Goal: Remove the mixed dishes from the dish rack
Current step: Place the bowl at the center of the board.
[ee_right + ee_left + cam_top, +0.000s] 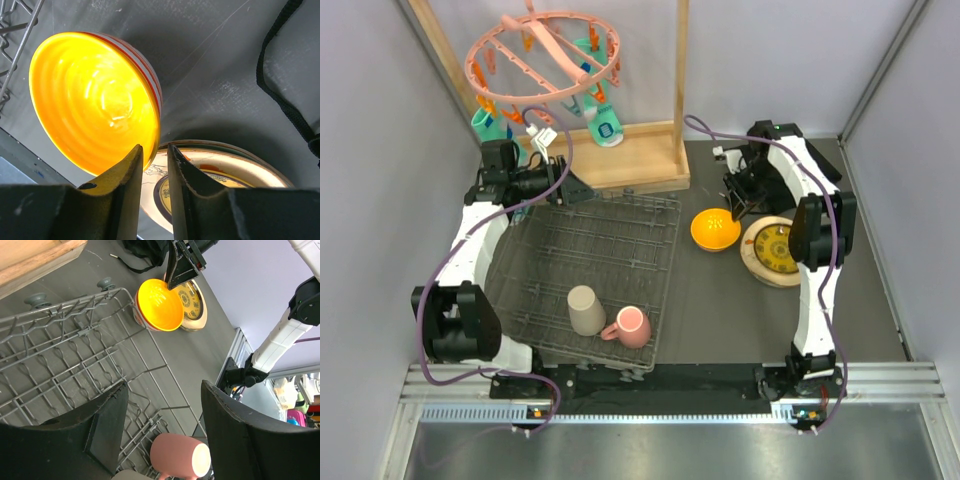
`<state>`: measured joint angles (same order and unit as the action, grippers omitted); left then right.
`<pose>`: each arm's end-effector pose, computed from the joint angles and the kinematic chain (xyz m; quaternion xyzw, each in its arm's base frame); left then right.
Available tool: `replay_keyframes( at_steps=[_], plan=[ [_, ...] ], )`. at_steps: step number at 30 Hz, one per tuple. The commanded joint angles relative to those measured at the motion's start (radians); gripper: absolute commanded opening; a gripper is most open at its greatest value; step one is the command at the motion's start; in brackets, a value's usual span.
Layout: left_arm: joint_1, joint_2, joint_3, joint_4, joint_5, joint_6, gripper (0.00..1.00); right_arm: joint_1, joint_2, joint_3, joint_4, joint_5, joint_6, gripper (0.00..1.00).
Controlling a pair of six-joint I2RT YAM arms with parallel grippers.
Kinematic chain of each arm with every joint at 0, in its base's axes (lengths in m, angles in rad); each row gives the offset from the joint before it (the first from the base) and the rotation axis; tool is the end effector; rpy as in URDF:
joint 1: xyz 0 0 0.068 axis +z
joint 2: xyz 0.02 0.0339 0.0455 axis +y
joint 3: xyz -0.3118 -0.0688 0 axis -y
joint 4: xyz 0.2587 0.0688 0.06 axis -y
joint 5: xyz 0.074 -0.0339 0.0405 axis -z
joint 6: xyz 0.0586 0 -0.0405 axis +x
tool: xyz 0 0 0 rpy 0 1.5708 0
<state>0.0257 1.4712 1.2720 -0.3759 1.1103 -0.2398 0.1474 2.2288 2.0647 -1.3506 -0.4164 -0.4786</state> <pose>0.3396 -0.0438 0.3770 0.1507 0.7734 -0.5038 0.3540 0.4741 0.0944 0.2497 -0.3067 0.9287 0.1993 0.0611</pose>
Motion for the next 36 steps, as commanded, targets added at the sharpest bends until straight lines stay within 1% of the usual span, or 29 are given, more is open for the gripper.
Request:
replay_keyframes(
  at_steps=[1, 4, 7, 11, 12, 16, 18, 19, 21, 23, 24, 25, 26, 27, 28, 30, 31, 32, 33, 34, 35, 36],
  plan=[
    [0.003, -0.014, 0.029, 0.006, 0.022, 0.022, 0.64, -0.006, -0.018, 0.014, -0.144, -0.021, -0.002, 0.27],
    [0.005, -0.017, 0.026, 0.008, 0.02, 0.019, 0.64, -0.006, -0.043, -0.014, -0.108, -0.018, 0.003, 0.27],
    [0.003, -0.02, 0.024, -0.01, 0.005, 0.03, 0.64, -0.008, -0.072, -0.044, -0.082, -0.018, 0.009, 0.31],
    [0.003, -0.02, 0.039, -0.09, -0.047, 0.115, 0.64, -0.005, -0.112, -0.083, -0.027, -0.018, 0.018, 0.36],
    [0.003, -0.025, 0.041, -0.106, -0.081, 0.134, 0.65, -0.006, -0.121, -0.089, -0.021, -0.018, 0.02, 0.38],
    [0.002, -0.037, 0.041, -0.164, -0.133, 0.223, 0.65, -0.005, -0.146, -0.091, -0.001, -0.015, 0.028, 0.4],
    [0.003, -0.046, 0.041, -0.192, -0.155, 0.232, 0.64, -0.005, -0.156, -0.086, 0.004, -0.016, 0.031, 0.42],
    [0.005, -0.054, 0.04, -0.202, -0.18, 0.285, 0.64, -0.006, -0.161, -0.075, 0.004, -0.021, 0.032, 0.43],
    [0.003, -0.067, 0.04, -0.233, -0.204, 0.316, 0.64, -0.006, -0.173, -0.064, 0.007, -0.022, 0.04, 0.45],
    [0.003, -0.077, 0.049, -0.271, -0.23, 0.382, 0.64, -0.005, -0.184, -0.046, 0.008, -0.025, 0.044, 0.48],
    [0.003, -0.08, 0.058, -0.334, -0.237, 0.41, 0.64, -0.005, -0.199, -0.038, 0.01, -0.025, 0.046, 0.5],
    [0.0, -0.086, 0.067, -0.368, -0.247, 0.468, 0.65, -0.006, -0.208, -0.025, 0.014, -0.027, 0.047, 0.5],
    [-0.001, -0.091, 0.085, -0.4, -0.274, 0.497, 0.65, -0.008, -0.221, -0.02, 0.018, -0.028, 0.049, 0.5],
    [-0.009, -0.107, 0.09, -0.467, -0.288, 0.523, 0.65, -0.005, -0.233, -0.017, 0.025, -0.028, 0.051, 0.51],
    [-0.015, -0.118, 0.095, -0.495, -0.306, 0.575, 0.66, -0.005, -0.266, -0.017, 0.033, -0.032, 0.055, 0.52],
    [-0.021, -0.165, 0.086, -0.541, -0.361, 0.618, 0.67, -0.005, -0.299, -0.024, 0.067, -0.036, 0.058, 0.6],
    [-0.055, -0.182, 0.081, -0.579, -0.378, 0.66, 0.68, -0.005, -0.337, -0.035, 0.079, -0.038, 0.063, 0.62],
    [-0.062, -0.201, 0.064, -0.595, -0.407, 0.678, 0.68, -0.005, -0.354, -0.047, 0.109, -0.039, 0.064, 0.63],
    [-0.072, -0.231, 0.055, -0.612, -0.414, 0.698, 0.7, -0.005, -0.376, -0.06, 0.123, -0.044, 0.067, 0.63],
    [-0.076, -0.247, 0.046, -0.661, -0.418, 0.752, 0.75, -0.005, -0.412, -0.086, 0.14, -0.048, 0.072, 0.64],
    [-0.078, -0.264, 0.027, -0.681, -0.418, 0.779, 0.77, -0.008, -0.435, -0.103, 0.174, -0.051, 0.075, 0.64],
    [-0.082, -0.294, 0.015, -0.701, -0.426, 0.806, 0.81, -0.005, -0.455, -0.119, 0.191, -0.056, 0.078, 0.73]
  ],
)
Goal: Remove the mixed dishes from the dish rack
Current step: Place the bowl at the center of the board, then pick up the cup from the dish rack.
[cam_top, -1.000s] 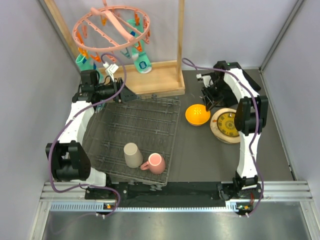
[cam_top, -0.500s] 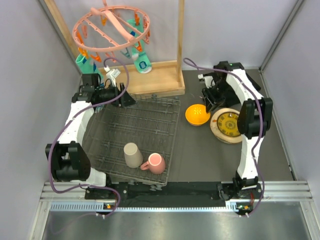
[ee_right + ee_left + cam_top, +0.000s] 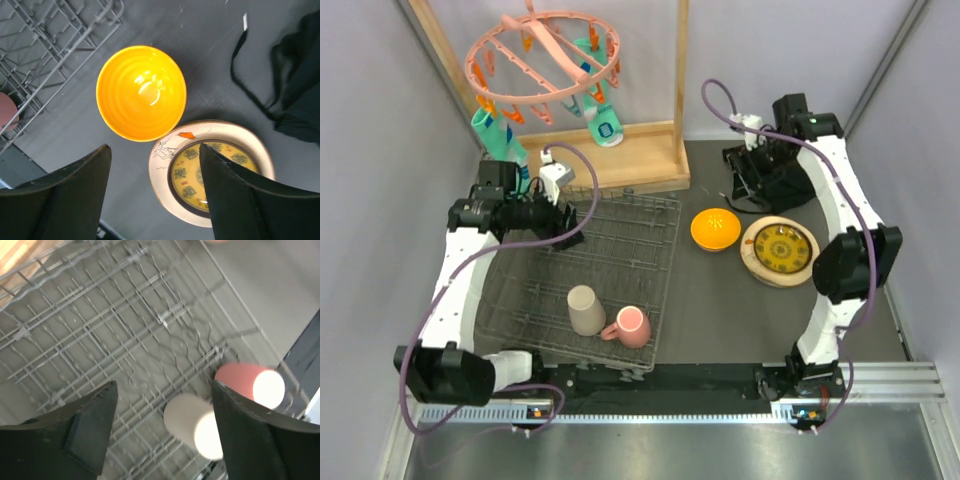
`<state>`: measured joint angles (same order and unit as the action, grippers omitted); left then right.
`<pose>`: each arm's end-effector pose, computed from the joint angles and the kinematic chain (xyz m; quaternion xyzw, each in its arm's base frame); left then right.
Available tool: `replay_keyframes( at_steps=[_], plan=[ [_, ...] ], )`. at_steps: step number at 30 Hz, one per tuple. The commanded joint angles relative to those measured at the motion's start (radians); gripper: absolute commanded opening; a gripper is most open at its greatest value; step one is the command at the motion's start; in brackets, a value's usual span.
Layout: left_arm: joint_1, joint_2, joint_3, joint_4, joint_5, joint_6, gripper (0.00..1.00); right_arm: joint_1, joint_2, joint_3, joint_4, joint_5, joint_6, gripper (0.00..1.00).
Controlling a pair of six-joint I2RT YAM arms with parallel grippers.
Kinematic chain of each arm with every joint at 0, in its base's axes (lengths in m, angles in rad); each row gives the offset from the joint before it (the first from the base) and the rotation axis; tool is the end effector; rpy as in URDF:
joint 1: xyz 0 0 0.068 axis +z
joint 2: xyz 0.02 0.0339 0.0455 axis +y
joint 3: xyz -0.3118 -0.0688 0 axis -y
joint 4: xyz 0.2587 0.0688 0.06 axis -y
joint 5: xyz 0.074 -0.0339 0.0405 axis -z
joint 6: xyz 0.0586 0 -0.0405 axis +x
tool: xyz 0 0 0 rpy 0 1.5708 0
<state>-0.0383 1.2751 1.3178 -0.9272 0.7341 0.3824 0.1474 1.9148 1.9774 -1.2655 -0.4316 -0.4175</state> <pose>0.2578 -0.0492 0.3919 0.3016 0.8344 -0.2792 0.3673 0.4171 0.0867 0.3644 -0.3053 0.9114 0.1845 0.2054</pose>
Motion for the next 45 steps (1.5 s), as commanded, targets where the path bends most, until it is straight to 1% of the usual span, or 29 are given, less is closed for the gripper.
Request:
replay_keyframes(
  at_steps=[1, 5, 7, 8, 10, 13, 16, 23, 26, 33, 37, 45],
  plan=[
    [-0.02, -0.115, -0.043, -0.165, -0.053, 0.24, 0.84, -0.005, -0.163, -0.064, 0.121, -0.048, 0.019, 0.73],
    [-0.023, -0.197, -0.14, -0.212, -0.088, 0.377, 0.91, -0.005, -0.267, -0.124, 0.172, -0.07, 0.019, 0.81],
    [-0.025, -0.224, -0.175, -0.229, -0.094, 0.424, 0.94, -0.003, -0.289, -0.144, 0.175, -0.085, 0.02, 0.82],
    [-0.026, -0.229, -0.18, -0.258, -0.09, 0.44, 0.98, -0.005, -0.304, -0.15, 0.175, -0.088, 0.022, 0.83],
    [-0.035, -0.233, -0.196, -0.283, -0.085, 0.46, 0.98, -0.003, -0.312, -0.17, 0.169, -0.091, 0.02, 0.84],
    [-0.057, -0.256, -0.225, -0.276, -0.108, 0.438, 0.99, -0.002, -0.329, -0.206, 0.178, -0.082, 0.017, 0.84],
    [-0.106, -0.284, -0.25, -0.26, -0.139, 0.403, 0.99, -0.003, -0.339, -0.247, 0.193, -0.081, 0.02, 0.86],
    [-0.268, -0.301, -0.298, -0.219, -0.222, 0.29, 0.99, -0.005, -0.341, -0.275, 0.195, -0.09, 0.031, 0.88],
    [-0.311, -0.299, -0.319, -0.182, -0.257, 0.254, 0.99, -0.003, -0.35, -0.282, 0.193, -0.091, 0.031, 0.88],
    [-0.341, -0.27, -0.359, -0.113, -0.343, 0.227, 0.99, -0.005, -0.372, -0.31, 0.19, -0.087, 0.022, 0.89],
    [-0.344, -0.254, -0.377, -0.079, -0.367, 0.225, 0.99, -0.003, -0.378, -0.322, 0.189, -0.09, 0.02, 0.89],
    [-0.35, -0.226, -0.393, -0.056, -0.337, 0.222, 0.99, -0.003, -0.378, -0.339, 0.196, -0.087, 0.02, 0.89]
  ],
)
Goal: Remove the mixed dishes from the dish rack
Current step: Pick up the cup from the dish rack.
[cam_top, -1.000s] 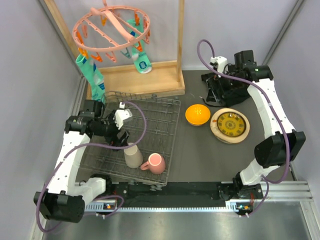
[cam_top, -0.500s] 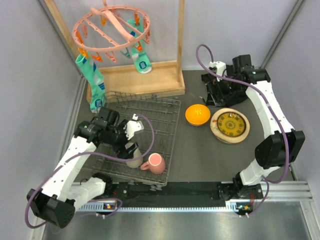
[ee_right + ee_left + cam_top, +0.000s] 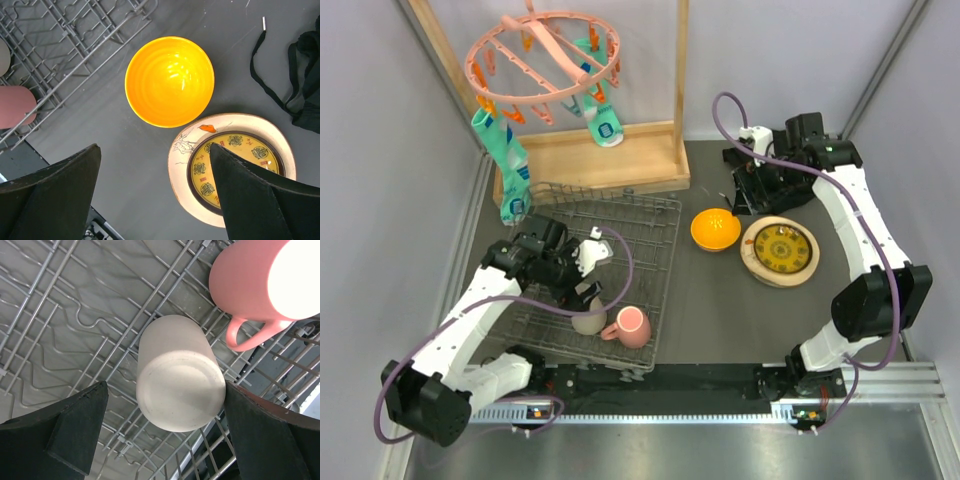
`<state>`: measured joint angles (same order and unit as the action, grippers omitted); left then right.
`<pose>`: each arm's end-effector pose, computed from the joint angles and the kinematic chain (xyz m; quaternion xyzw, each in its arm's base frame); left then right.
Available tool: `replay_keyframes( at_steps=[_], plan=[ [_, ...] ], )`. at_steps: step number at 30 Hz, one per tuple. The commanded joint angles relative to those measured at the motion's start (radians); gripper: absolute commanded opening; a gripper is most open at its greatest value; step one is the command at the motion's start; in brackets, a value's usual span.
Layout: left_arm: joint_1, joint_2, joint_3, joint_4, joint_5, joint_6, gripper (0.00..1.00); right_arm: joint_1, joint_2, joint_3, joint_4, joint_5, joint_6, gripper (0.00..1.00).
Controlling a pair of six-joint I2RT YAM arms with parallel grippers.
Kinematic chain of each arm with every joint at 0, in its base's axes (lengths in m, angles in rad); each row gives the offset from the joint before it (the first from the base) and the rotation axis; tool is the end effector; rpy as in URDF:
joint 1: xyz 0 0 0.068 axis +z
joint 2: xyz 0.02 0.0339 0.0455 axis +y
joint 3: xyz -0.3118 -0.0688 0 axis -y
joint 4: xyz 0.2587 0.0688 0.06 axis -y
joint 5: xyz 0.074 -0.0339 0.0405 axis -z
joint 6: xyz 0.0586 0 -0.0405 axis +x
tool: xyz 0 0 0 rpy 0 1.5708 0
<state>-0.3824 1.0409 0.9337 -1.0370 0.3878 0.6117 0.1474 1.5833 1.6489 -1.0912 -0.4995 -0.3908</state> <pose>0.1579 -0.0874 0.2978 0.4931 0.8235 -0.1633 0.2279 0.3353 0.0782 0.3949 -0.3123 0.8819 0.2046 0.2878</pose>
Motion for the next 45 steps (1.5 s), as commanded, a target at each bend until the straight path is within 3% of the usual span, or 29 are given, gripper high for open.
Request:
replay_keyframes(
  at_steps=[1, 6, 14, 30, 38, 45],
  plan=[
    [-0.006, 0.011, -0.01, 0.057, 0.014, -0.007, 0.99, -0.003, -0.046, -0.012, 0.024, -0.019, -0.006, 0.89],
    [-0.013, 0.018, -0.018, 0.069, 0.02, -0.015, 0.97, -0.003, -0.048, -0.027, 0.033, -0.016, -0.01, 0.89],
    [-0.023, 0.015, -0.009, 0.061, 0.025, -0.018, 0.71, -0.003, -0.048, -0.046, 0.036, -0.01, -0.017, 0.89],
    [-0.024, -0.03, 0.152, -0.012, 0.019, -0.024, 0.47, -0.003, -0.04, -0.014, 0.033, -0.022, -0.013, 0.89],
    [-0.024, -0.071, 0.307, 0.107, 0.051, -0.193, 0.41, -0.003, -0.101, 0.012, 0.149, -0.053, 0.039, 0.89],
    [-0.021, -0.032, 0.422, 0.28, 0.167, -0.4, 0.41, 0.004, -0.126, 0.061, 0.221, -0.119, 0.105, 0.9]
  ],
)
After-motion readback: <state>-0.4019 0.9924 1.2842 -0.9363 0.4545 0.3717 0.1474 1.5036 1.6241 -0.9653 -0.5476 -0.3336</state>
